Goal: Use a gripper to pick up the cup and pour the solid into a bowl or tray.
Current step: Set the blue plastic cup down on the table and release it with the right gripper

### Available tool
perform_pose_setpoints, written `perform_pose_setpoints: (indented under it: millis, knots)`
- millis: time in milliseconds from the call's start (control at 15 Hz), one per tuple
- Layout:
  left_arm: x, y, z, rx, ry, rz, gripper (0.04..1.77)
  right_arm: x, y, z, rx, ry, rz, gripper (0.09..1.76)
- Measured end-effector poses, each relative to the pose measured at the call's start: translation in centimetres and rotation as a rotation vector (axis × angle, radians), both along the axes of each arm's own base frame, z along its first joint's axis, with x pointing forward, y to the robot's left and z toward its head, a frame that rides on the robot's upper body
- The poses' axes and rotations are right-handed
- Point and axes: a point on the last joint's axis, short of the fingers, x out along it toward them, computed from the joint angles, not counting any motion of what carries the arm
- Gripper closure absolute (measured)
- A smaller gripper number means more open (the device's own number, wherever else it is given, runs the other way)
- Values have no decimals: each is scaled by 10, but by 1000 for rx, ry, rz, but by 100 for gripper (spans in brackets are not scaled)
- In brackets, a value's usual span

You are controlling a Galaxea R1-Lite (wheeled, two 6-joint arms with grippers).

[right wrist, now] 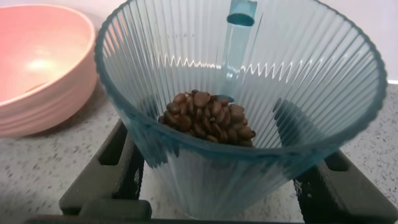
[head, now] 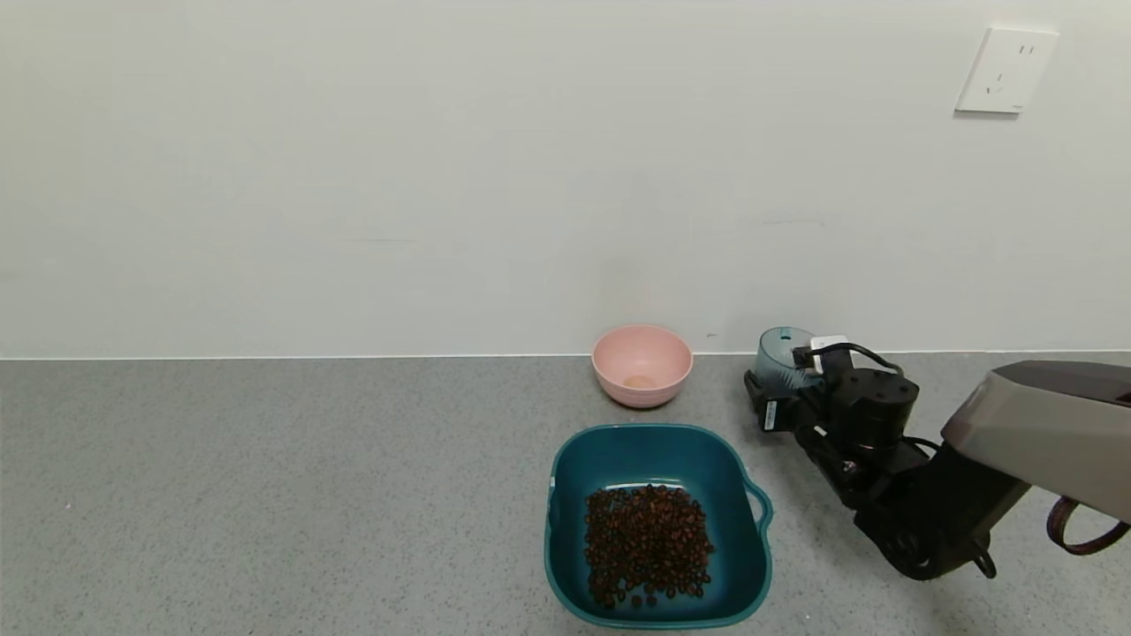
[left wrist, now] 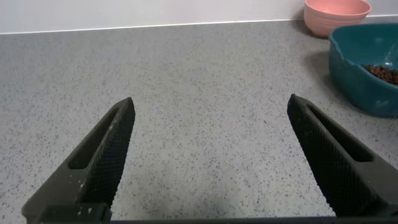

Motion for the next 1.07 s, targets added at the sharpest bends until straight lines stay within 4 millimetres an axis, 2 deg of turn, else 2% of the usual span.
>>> perform_pose_setpoints:
  millis: [667, 1067]
  knots:
    - [0, 0, 0, 0, 0, 0, 5, 17, 15, -23, 45, 7, 18, 49]
    - [0, 0, 0, 0, 0, 0, 5, 19, 15, -27, 49, 0, 17, 49]
